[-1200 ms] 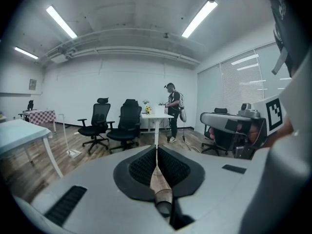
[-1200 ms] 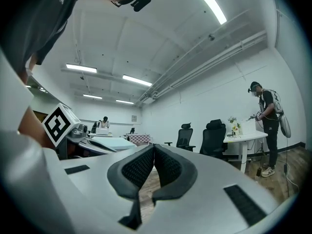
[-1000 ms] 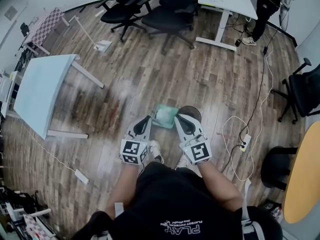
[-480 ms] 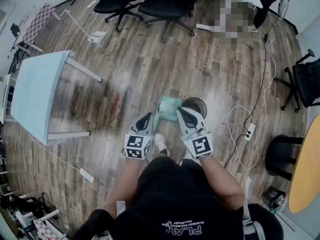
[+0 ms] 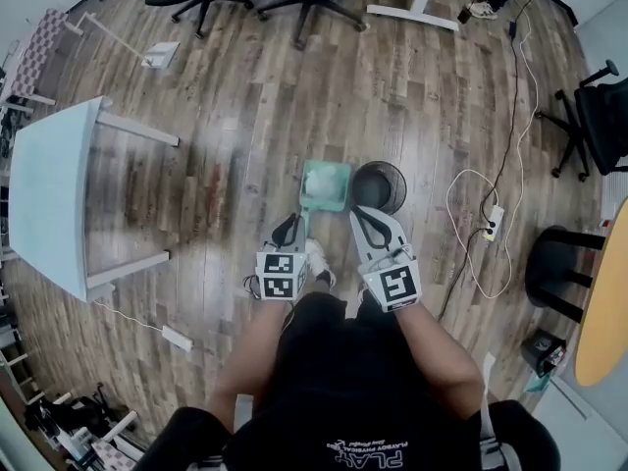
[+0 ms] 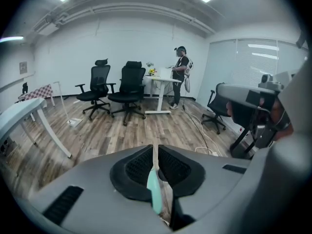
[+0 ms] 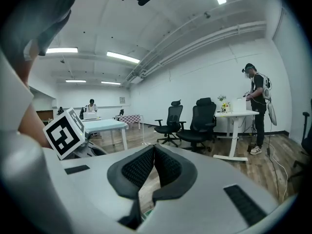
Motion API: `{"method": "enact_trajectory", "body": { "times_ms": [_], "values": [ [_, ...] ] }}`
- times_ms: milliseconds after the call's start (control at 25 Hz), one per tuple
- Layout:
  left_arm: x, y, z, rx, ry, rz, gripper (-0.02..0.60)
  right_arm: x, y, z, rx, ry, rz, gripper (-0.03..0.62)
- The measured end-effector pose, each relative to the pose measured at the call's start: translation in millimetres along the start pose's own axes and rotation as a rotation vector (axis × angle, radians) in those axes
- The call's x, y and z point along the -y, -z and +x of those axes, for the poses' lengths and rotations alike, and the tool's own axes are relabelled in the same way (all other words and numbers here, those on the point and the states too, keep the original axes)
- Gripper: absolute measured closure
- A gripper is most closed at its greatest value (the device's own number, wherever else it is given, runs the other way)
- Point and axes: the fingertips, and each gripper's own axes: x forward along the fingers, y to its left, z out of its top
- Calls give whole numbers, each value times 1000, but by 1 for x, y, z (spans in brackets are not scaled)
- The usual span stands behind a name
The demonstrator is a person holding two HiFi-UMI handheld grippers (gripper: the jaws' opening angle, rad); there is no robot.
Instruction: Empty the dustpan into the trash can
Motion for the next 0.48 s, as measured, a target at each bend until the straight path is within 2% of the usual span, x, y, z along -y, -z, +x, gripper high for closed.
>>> {"method": "enact_trajectory", "body": {
  "times_ms": [160,240,440,480],
  "values": [
    [-7,20,21,-63,-20,-20,543,2,21,3,-32,10,4,571],
    [-9,28,28,-87,-16,-24,443,1,30,2,-56,15,12,571],
    [-15,46,48,-146,-10,-19,408,-1,37,6,-67,28,21,571],
    [-14,53,54,-170,-6,-8,384,0,37,5,-71,31,22,571]
  ]
}}
